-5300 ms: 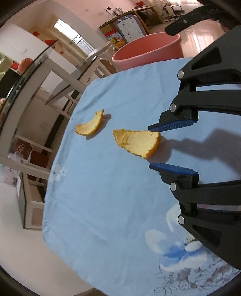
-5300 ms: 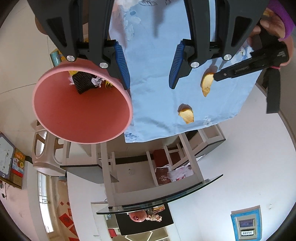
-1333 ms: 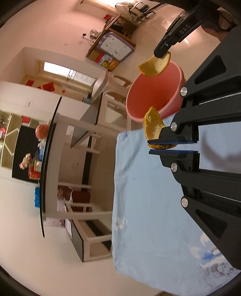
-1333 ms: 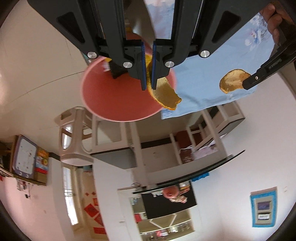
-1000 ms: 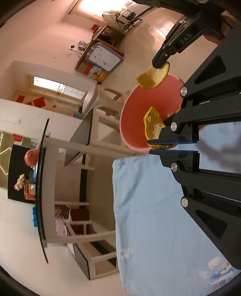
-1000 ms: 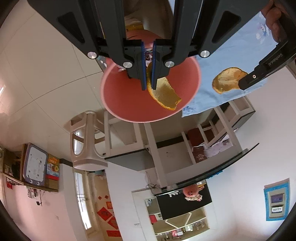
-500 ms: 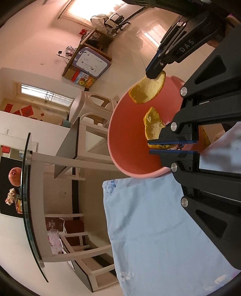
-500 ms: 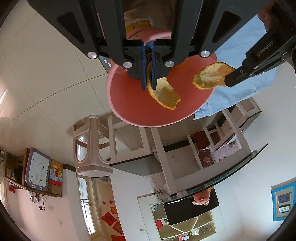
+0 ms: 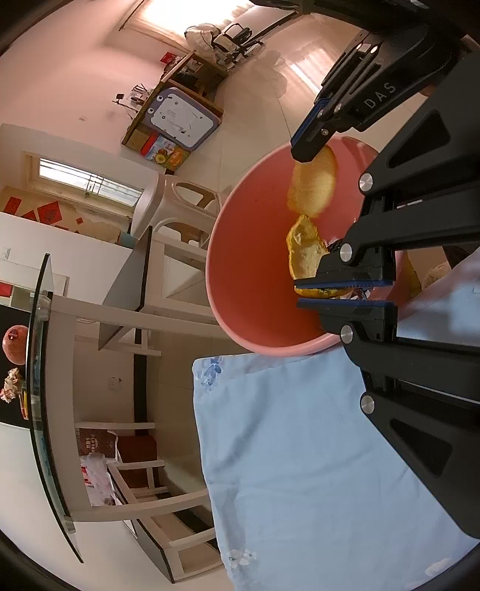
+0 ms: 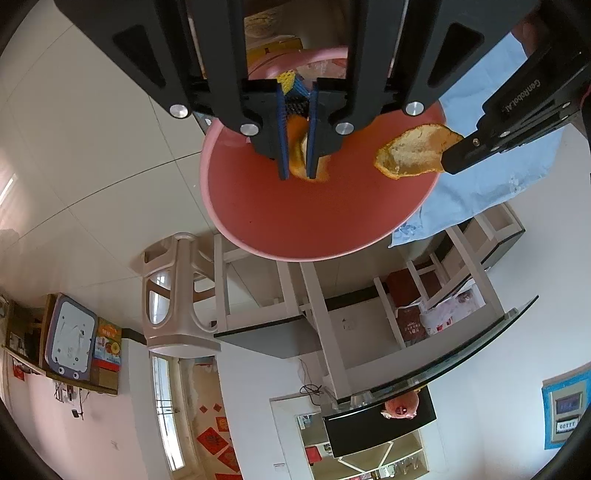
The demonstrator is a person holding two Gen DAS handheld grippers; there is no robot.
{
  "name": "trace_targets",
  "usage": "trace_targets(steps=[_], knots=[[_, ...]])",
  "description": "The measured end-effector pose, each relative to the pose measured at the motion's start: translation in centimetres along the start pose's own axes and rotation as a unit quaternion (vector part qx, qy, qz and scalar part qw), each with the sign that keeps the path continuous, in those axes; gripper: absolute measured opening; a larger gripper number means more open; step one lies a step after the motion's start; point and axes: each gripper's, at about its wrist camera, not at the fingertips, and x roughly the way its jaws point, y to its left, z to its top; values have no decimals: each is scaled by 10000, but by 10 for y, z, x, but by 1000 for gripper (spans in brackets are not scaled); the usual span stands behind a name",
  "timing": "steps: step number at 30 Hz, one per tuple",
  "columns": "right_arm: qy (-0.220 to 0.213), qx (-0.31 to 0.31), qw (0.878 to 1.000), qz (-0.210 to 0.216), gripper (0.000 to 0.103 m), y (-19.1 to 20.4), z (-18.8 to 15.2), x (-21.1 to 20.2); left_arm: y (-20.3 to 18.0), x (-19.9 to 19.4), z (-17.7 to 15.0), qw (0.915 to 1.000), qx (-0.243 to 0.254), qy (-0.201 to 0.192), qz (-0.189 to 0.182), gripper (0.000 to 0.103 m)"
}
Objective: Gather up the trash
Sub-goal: 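Open both tools to drop the orange peels into the bucket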
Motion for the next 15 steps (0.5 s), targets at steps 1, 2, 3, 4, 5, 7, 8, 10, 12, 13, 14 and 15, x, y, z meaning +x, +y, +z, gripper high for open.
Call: trace_targets(steps=[1,2,3,4,5,7,8,10,12,13,14,15], knots=[[-1,-8,10000,-11,9,0,0,0,0,1,0,10000,0,20,-12,4],[5,-7,10000,-7,9,0,0,0,0,1,1,10000,1,39,-22,4],[8,-11,10000,-4,9,0,0,0,1,1,1,10000,2,60,-24,5],[5,-13,10000,0,10,0,0,-1,1,2,1,10000,1,81,-33,5],[2,-19,10000,3,12,0,0,-1,1,1,2,9999,3,97,-60,6],[-5,-32,10000,12,17,0,0,-2,0,0,2,9999,17,68,-103,14],[-14,-32,10000,10,22,0,1,-3,0,-2,1,9999,28,26,-114,23],[-52,-34,10000,6,27,0,1,-6,-1,-8,1,9998,63,-106,-153,38],[-81,-33,10000,8,29,-1,1,-9,-3,-14,1,9995,95,-233,-214,45],[-93,-36,10000,8,30,-1,1,-11,-3,-17,2,9993,101,-273,-241,45],[-102,-38,9999,10,30,-1,2,-13,-5,-18,3,9992,103,-285,-257,46],[-113,-41,9999,12,31,0,1,-15,-5,-21,3,9990,110,-308,-290,46]])
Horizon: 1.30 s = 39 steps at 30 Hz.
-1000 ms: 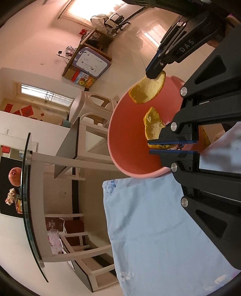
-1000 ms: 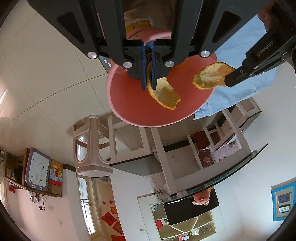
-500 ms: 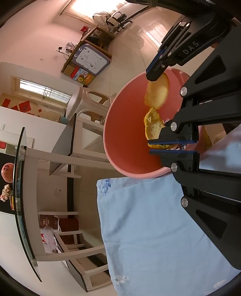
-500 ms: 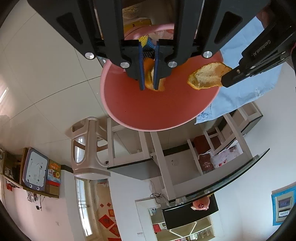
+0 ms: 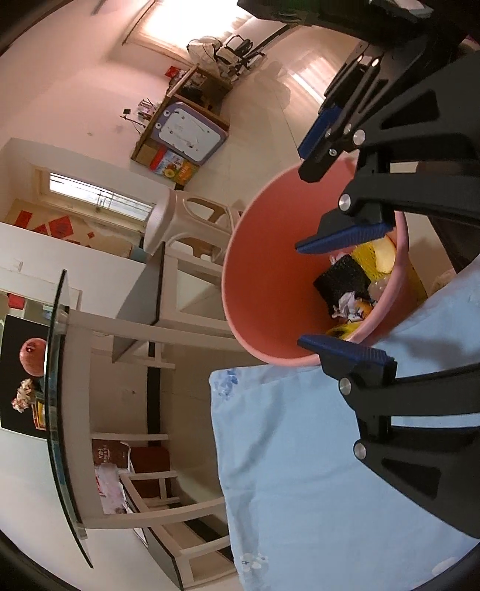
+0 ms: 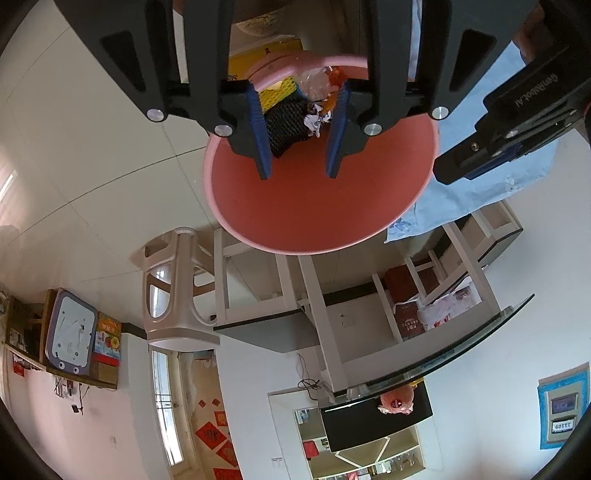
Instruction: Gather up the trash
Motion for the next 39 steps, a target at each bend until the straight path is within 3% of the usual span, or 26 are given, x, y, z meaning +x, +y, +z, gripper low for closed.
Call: trace_targets(steps=[23,39], knots=[[-479,-399,9979,190,69,47,-17,-74,12,-68,-7,9991,74,-356,223,46],[-608,-618,9960,215,75,85,-38,-98,37,-110,-21,9973,-137,-559,467,46]])
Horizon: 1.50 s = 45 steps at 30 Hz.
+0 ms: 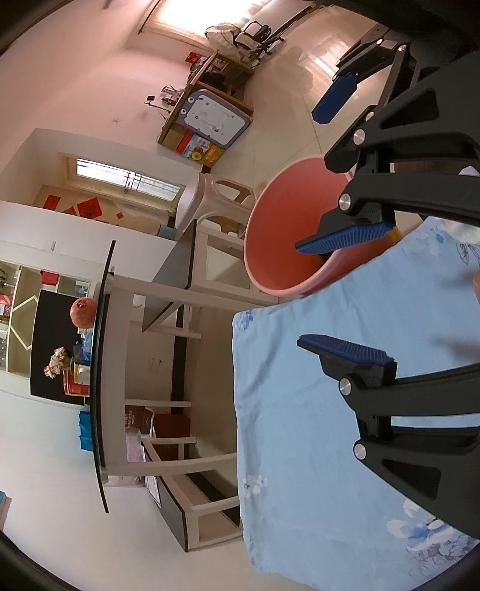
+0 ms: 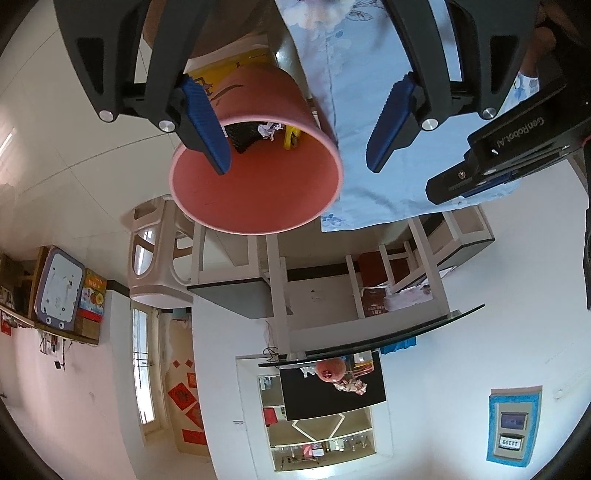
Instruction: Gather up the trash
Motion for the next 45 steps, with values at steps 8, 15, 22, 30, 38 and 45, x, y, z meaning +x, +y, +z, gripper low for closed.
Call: trace_targets(steps=[8,15,22,30,38,45], knots=[[-37,-48,10000,-21,77,9,0,-2,8,-10,-6,10000,-43,-50,58,46],[-44,-93,9999,-24,77,14,-2,-4,13,-15,-8,9999,-90,-68,94,46],[-48,-142,9999,-15,77,20,-4,-5,14,-18,-9,9998,-114,-75,109,46],[-47,-153,9999,-14,77,20,-4,-6,15,-19,-10,9998,-119,-77,115,46],[-39,-166,9999,-9,77,23,-4,-7,17,-21,-10,9997,-160,-70,148,46],[-30,-170,9999,-9,77,23,-4,-6,17,-19,-11,9995,-220,-55,228,46]])
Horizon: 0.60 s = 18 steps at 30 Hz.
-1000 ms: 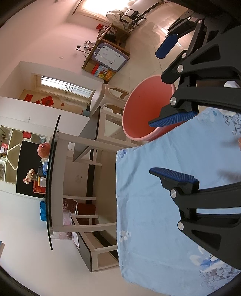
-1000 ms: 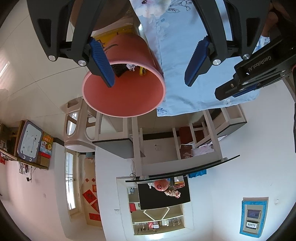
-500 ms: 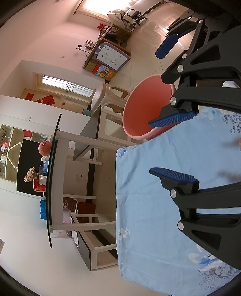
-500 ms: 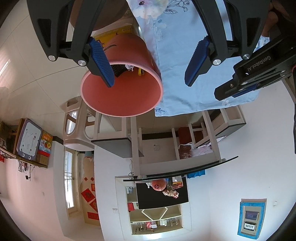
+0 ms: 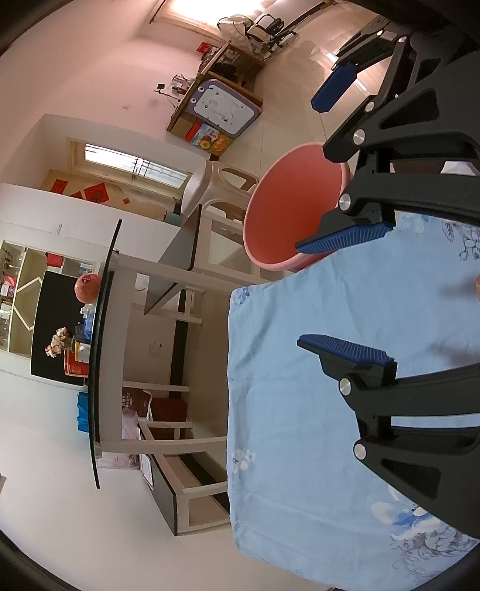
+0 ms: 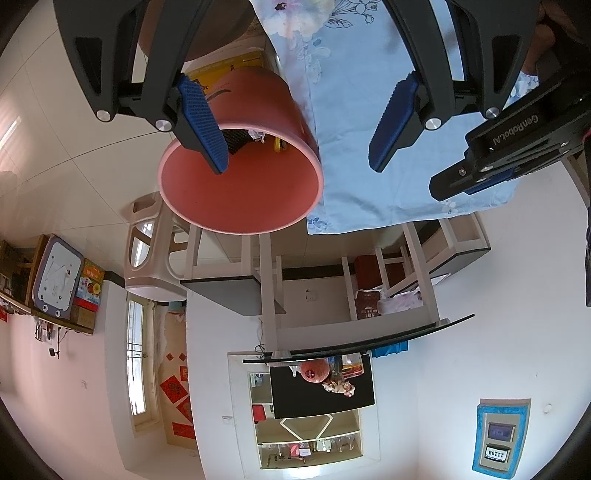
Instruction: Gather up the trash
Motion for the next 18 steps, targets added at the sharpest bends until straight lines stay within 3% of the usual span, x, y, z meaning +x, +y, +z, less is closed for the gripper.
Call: trace_targets(steps=[18], knots=[[9,-4,10000,3,77,1,1,0,1,2,-1,10000,-70,17,69,46]])
